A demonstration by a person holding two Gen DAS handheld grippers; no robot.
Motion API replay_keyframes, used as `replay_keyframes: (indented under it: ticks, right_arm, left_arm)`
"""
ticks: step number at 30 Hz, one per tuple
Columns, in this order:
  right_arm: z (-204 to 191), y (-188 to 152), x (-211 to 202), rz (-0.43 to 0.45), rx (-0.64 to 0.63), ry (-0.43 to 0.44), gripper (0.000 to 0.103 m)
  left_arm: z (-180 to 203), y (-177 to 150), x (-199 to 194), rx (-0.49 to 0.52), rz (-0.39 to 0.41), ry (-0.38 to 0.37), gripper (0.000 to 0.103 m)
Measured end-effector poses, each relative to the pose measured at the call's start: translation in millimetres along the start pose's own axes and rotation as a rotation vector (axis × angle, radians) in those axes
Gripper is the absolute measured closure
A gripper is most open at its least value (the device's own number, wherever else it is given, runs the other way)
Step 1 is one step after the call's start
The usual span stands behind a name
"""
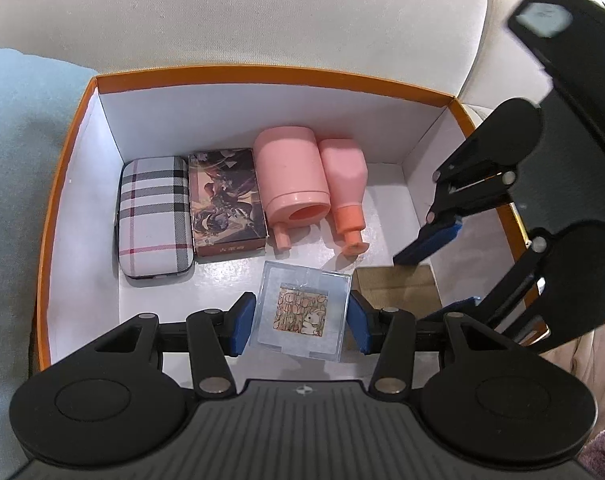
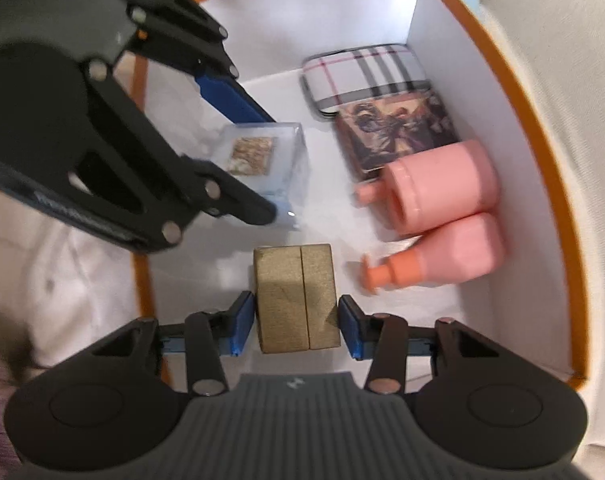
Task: Organize rigid objects
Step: 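Lower the brown box beside the pink bottle and open the right gripper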
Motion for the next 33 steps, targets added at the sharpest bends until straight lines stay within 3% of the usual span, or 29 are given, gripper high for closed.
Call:
replay_keyframes:
  ticks: [6, 22, 26, 28, 30, 33]
  right_arm:
    - [10, -1, 16, -0.101, 0.076, 0.081, 0.056]
    - [48, -2, 17, -0.115, 0.041, -0.071, 0.055]
    - [54, -2, 8, -0.125, 0.057, -0.065, 0.069]
    - [60, 1, 6, -0.125, 0.077, -0.071, 0.069]
    - [67, 5, 9, -0.123, 0.063, -0.135, 0.077]
    - [71, 5, 13, -0.137, 0.035, -0.200, 0.077]
  left_arm:
    - [7, 1, 3, 0.005, 0.000, -0.020, 0.047]
    - [21, 5, 16, 0.001, -0.008, -0.056, 0.047]
    - [32, 10, 20, -0.004, 0.001, -0.093, 0.047]
    - [36, 13, 22, -0.001, 0.002, -0.095, 0.047]
    - [37, 16, 23, -0.001, 0.004, -0.093, 0.047]
    - [37, 19, 24, -0.008, 0.012, -0.095, 0.047]
Point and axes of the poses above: each gripper's, at about its wrist camera, not at the fingertips, and x roughly the way its jaws point, z to its right, y to its top, the point moved 7 cm from there along x, roughly the way its jaws point, and after that the axes turned 7 degrees about x, right-handed, at the moved point
